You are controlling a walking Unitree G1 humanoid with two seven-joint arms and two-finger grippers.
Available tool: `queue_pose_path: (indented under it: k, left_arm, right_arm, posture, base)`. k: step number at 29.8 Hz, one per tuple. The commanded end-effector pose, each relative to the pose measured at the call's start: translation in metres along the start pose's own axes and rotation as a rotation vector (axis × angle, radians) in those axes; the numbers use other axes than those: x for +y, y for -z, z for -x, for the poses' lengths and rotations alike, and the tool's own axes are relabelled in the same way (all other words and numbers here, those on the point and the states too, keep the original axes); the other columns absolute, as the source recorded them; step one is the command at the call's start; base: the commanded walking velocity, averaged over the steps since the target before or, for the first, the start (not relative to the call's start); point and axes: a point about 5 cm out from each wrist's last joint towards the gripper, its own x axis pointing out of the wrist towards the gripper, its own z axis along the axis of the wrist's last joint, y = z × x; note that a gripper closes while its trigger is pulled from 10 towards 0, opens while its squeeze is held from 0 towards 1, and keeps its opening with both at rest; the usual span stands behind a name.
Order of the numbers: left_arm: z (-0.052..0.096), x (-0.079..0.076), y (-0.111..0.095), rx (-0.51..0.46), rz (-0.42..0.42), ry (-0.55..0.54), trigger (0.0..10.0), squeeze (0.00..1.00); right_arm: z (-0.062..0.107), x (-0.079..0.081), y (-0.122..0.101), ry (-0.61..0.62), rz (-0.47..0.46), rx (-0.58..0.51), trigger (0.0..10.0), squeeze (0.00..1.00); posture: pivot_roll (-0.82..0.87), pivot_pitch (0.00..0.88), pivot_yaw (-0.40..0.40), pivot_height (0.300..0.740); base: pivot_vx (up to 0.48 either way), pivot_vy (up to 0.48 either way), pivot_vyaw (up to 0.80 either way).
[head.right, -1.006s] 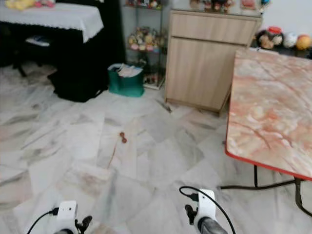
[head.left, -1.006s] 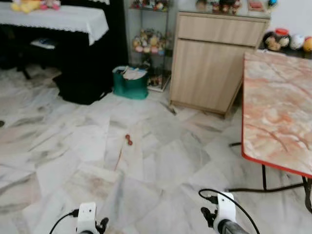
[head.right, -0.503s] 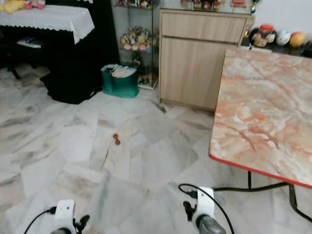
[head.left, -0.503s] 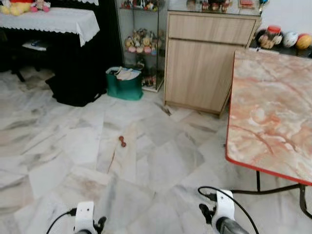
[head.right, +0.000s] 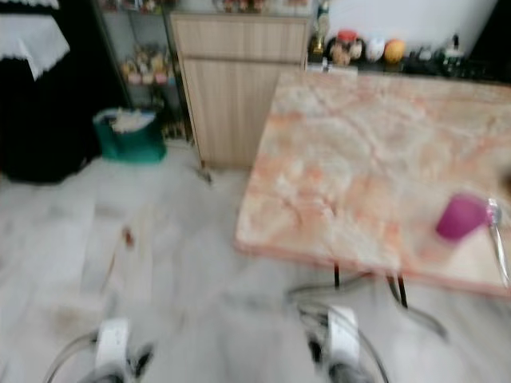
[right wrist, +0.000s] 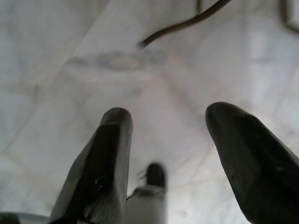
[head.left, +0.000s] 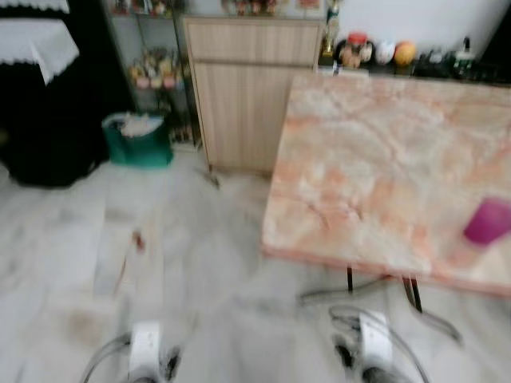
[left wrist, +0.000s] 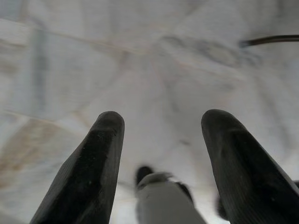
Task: Setting the table
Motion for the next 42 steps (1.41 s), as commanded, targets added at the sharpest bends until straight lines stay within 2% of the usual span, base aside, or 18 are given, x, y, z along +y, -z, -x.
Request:
queue_pose_path:
  k: [1,11,21,26,30,39,42]
  left_arm:
    - [0.0026,0.0118,0.0042,0.017,-0.007,-0.032,10.0,0.0]
    - [0.0024,0.0102,0.0044,0.017,-0.003,-0.029,10.0,0.0]
    - [0.0026,0.0098,0.0054,0.021,-0.006,-0.028,10.0,0.0]
    - [0.0026,0.01,0.0053,0.02,0.002,-0.032,10.0,0.0]
    - [0.0024,0.0101,0.0048,0.02,0.0,-0.031,10.0,0.0]
    - [0.0028,0.0101,0.0056,0.018,0.001,-0.033,10.0,0.0]
    - [0.0032,0.0116,0.0057,0.017,0.0,-0.035,10.0,0.0]
  right_arm:
    - [-0.0016,0.0085,-0.0022,-0.017,-0.013,-0.007,10.0,0.0]
    - [-0.0015,0.0085,-0.0015,-0.017,-0.018,-0.003,10.0,0.0]
    - [-0.0015,0.009,-0.0004,-0.021,-0.01,0.007,10.0,0.0]
    - [-0.0016,0.009,-0.0007,-0.023,-0.003,0.008,10.0,0.0]
    - [-0.0017,0.009,-0.0012,-0.026,0.001,0.008,10.0,0.0]
    - [-0.0018,0.0091,-0.0029,-0.028,0.005,0.0,10.0,0.0]
    - [-0.0021,0.0108,-0.0037,-0.042,0.032,0.002,10.0,0.0]
  posture:
    - [0.01,0.0,0.009,0.731]
    - [0.01,0.0,0.01,0.731]
    - [0.0,0.0,0.009,0.731]
    - [0.01,0.0,0.008,0.727]
    - [0.01,0.0,0.006,0.701]
    - [0.01,0.0,0.009,0.701]
    - [0.01,0.0,0.018,0.701]
  base:
    - [0.0,-0.48,0.0]
    - [0.0,-0.48,0.0]
    - [0.0,-0.464,-0.53]
    - [0.0,0.0,-0.47]
    - [0.0,0.0,-0.31]
    - [0.0,0.0,0.0]
    - [0.0,0.0,0.0]
